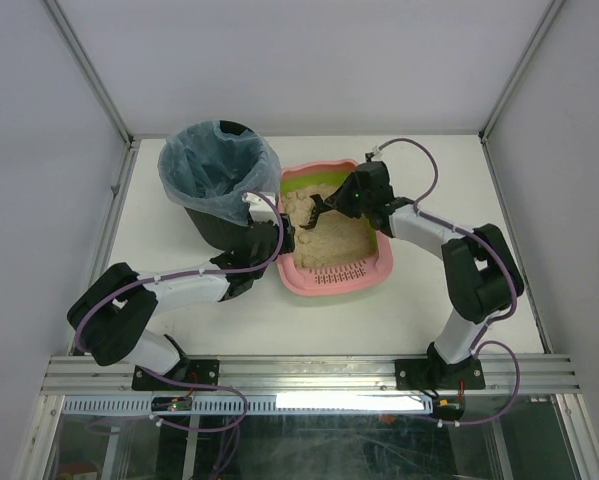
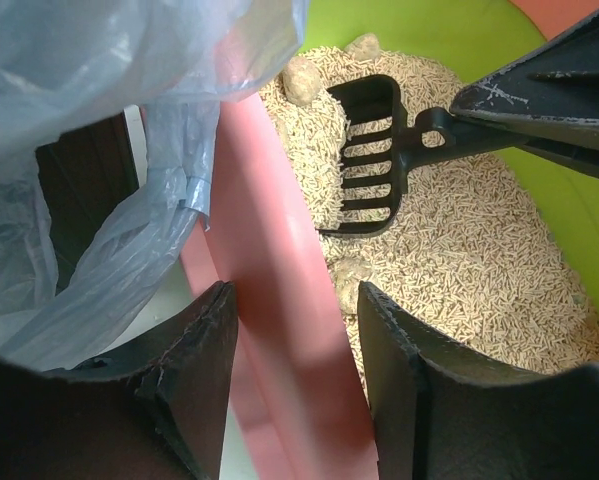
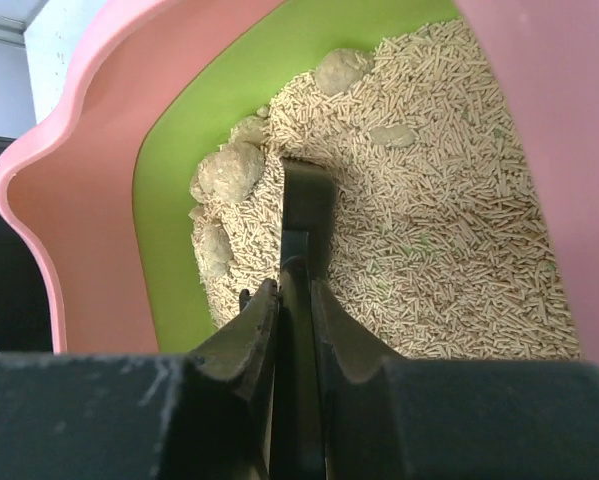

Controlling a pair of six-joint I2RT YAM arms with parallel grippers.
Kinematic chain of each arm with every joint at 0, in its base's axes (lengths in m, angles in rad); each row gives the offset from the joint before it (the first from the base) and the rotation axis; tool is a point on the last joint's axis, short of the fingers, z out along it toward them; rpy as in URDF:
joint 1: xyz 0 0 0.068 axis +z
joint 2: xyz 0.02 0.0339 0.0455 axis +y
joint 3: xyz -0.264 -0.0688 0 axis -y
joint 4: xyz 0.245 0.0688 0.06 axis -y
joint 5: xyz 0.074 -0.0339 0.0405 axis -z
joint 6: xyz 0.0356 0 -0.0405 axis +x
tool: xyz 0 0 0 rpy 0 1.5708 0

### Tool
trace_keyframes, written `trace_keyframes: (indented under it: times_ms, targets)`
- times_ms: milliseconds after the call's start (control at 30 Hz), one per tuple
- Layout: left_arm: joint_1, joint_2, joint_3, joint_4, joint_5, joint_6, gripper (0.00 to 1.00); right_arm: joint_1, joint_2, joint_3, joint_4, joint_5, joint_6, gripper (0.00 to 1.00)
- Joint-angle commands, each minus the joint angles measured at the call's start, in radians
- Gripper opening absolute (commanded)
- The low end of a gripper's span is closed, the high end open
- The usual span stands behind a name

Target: Clean the litter box

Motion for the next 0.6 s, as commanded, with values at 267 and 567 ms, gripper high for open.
trace_keyframes:
  times_ms: [267,567]
  targets:
    - [-0.002,0.03,0.025,0.013,0.071,0.024,0.35,0.032,-0.22,-0.195,0.143,-0.005,0.019,0.0]
    - [-0.003,0.025,0.022,0.012,0.052,0.02,0.36,-0.002,-0.418,-0.31,0.174,0.043,0.037,0.0]
